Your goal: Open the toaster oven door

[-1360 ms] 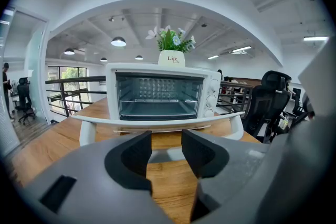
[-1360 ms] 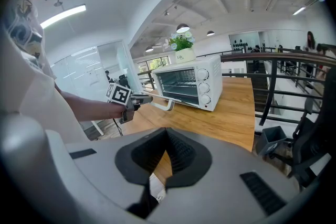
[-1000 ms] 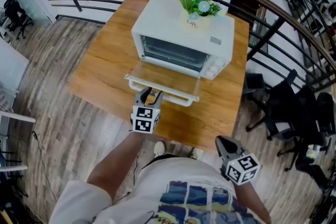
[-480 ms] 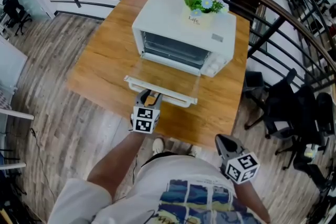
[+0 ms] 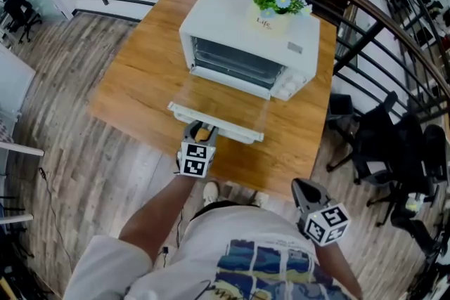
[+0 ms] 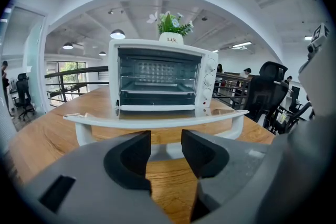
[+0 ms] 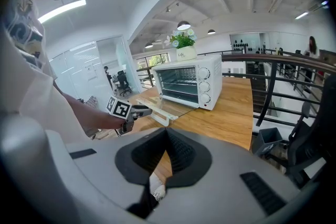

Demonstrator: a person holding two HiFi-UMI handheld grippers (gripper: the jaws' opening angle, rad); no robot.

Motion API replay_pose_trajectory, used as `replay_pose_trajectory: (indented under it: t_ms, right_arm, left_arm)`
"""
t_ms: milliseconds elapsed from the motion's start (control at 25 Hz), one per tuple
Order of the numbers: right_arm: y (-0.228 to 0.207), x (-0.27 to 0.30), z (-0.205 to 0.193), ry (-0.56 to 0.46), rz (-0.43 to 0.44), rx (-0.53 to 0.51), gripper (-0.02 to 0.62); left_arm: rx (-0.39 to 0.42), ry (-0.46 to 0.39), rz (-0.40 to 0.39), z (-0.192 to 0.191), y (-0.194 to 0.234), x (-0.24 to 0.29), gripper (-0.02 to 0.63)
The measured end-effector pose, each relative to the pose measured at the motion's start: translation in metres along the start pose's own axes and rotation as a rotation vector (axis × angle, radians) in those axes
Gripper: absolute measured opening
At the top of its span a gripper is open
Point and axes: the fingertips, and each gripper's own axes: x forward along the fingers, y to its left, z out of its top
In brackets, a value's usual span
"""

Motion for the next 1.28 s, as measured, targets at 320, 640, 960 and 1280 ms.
replay_pose_trajectory:
  t_ms: [320, 640, 960, 1280]
  right_arm:
    - [0.001, -0.003, -0.003, 0.015, -0.015, 0.002, 0.002]
    - [0.002, -0.002, -0.006, 0.028, -0.028, 0.007, 0.002]
    - [0.006, 0.000, -0.005, 0.029, -0.035, 0.007, 0.002]
    - [0.006, 0.003, -0.005, 0.045, -0.042, 0.003, 0.002]
  left_arm:
    - [0.003, 0.057, -0.010, -0.025, -0.001, 0.009, 0.178]
    - [-0.022, 0.084, -0.014, -0.040, 0.001, 0.018, 0.178]
    - [-0.033, 0.068, -0.015, -0.046, 0.002, 0.019, 0.178]
    - [-0.027, 0.038, -0.009, -0.053, 0.004, 0.025, 0.178]
